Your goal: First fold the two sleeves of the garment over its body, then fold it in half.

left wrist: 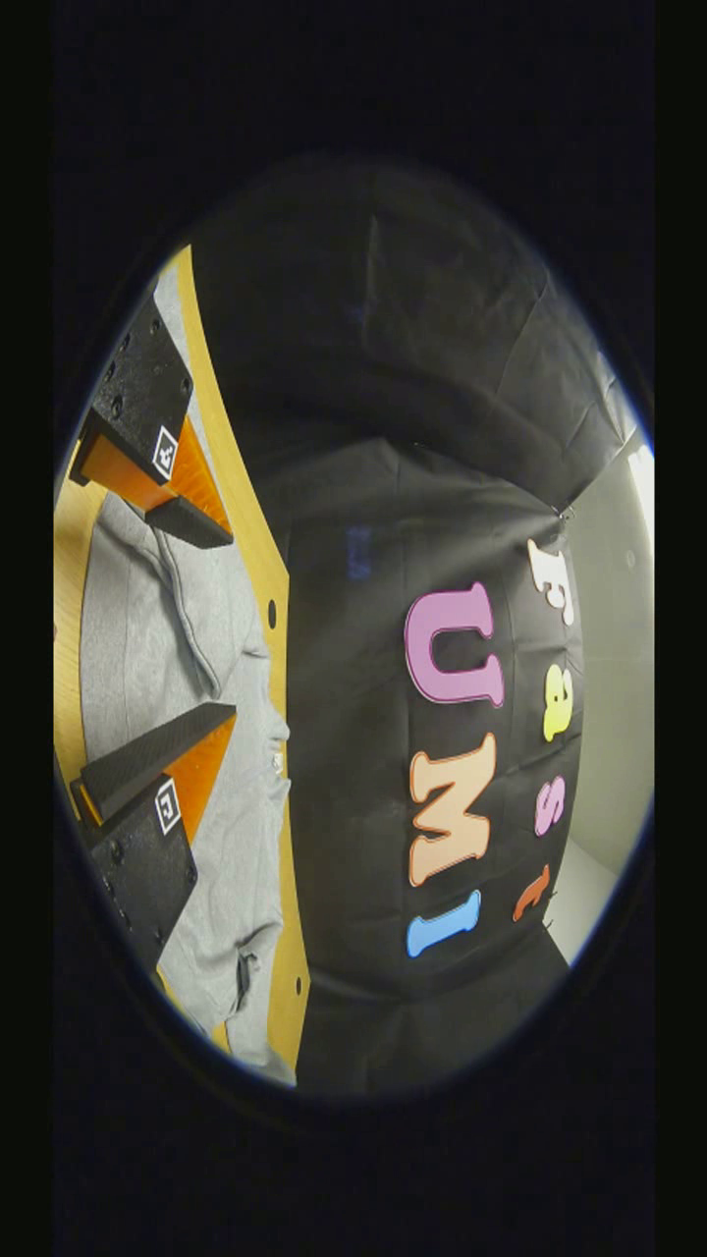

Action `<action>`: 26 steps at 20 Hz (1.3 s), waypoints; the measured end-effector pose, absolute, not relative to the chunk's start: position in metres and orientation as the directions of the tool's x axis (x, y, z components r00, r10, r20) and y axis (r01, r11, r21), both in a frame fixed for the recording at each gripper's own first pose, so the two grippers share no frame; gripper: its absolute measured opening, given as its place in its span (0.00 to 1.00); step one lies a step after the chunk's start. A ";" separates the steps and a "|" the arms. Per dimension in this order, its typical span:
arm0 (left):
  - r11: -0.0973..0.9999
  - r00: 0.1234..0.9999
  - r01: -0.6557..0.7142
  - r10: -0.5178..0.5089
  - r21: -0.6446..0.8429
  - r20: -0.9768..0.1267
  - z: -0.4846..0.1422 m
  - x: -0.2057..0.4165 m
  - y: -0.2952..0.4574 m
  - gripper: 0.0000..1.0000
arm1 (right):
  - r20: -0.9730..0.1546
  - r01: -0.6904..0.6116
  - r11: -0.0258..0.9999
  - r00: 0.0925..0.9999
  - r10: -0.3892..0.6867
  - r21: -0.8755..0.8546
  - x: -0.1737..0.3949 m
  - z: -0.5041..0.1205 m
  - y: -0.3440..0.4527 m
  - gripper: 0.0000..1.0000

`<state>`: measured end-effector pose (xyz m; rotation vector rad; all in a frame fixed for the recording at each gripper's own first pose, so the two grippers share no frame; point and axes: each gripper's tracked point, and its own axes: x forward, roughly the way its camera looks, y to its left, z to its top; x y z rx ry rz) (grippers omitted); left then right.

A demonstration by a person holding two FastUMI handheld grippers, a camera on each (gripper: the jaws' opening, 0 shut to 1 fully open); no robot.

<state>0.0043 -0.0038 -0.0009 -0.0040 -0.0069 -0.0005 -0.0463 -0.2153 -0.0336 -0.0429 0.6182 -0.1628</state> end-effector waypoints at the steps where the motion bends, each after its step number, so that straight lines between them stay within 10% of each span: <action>1: 1.000 1.000 0.000 0.000 -0.004 0.006 -0.001 0.004 -0.004 0.94 | -0.560 0.121 0.988 0.814 -0.155 -0.097 -0.036 -0.023 -0.210 0.02; 26: 1.000 1.000 0.001 -0.001 -0.004 0.008 -0.002 0.005 -0.004 0.94 | -0.417 -0.427 0.902 0.832 0.365 -0.061 0.143 0.078 0.159 0.02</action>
